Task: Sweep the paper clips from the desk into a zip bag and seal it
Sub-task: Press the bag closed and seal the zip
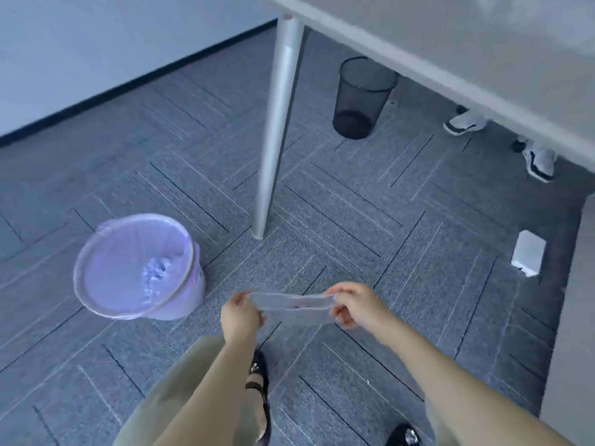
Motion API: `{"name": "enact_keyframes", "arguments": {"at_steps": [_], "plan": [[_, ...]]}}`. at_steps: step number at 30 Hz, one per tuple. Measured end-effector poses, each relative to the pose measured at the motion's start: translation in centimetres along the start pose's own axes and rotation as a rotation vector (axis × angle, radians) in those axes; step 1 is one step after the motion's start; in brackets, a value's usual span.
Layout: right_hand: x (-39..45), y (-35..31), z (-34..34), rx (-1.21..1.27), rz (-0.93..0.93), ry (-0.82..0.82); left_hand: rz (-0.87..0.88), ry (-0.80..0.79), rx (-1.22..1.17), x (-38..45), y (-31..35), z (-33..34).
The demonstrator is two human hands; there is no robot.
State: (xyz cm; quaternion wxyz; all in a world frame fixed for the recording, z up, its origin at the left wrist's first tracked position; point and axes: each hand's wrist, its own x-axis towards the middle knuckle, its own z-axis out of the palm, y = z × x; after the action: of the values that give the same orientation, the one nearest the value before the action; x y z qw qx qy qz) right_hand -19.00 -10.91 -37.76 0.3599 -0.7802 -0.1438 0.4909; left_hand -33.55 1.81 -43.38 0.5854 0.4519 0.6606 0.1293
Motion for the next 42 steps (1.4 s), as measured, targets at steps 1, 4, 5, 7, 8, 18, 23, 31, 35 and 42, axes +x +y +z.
{"name": "enact_keyframes", "arguments": {"at_steps": [1,4,5,7,8,18,23,31,35,42], "plan": [[-1.5,-1.1,-0.7,0.038,-0.015,0.010,0.020,-0.032,-0.038,-1.1,1.5,-0.7],[-6.0,-3.4,-3.5,0.138,-0.090,0.029,0.129,-0.125,-0.133,-5.1,5.7,-2.5],[-7.7,-3.9,-4.5,0.155,-0.127,0.018,0.166,-0.149,-0.160,-6.6,6.9,-3.0],[-11.3,-4.7,-6.1,0.124,-0.216,-0.007,0.237,-0.190,-0.213,-9.8,9.4,-4.2],[-13.0,-5.0,-6.7,0.079,-0.262,-0.012,0.281,-0.214,-0.227,-11.6,10.8,-4.8],[-26.1,-14.6,-12.0,0.141,-0.741,0.434,0.662,-0.418,-0.362,-27.3,25.1,-8.1],[-30.7,-20.8,-17.2,0.128,-0.877,0.650,0.791,-0.438,-0.394,-33.9,31.8,-6.7],[-35.9,-28.7,-28.2,0.305,-1.110,0.888,1.018,-0.527,-0.499,-43.5,42.3,-0.4],[-35.2,-29.7,-33.7,0.337,-1.166,0.971,1.112,-0.519,-0.583,-44.9,45.0,5.6],[-26.5,-25.1,-40.4,0.203,-1.028,1.001,1.023,-0.396,-0.556,-38.3,44.3,16.3]]}}
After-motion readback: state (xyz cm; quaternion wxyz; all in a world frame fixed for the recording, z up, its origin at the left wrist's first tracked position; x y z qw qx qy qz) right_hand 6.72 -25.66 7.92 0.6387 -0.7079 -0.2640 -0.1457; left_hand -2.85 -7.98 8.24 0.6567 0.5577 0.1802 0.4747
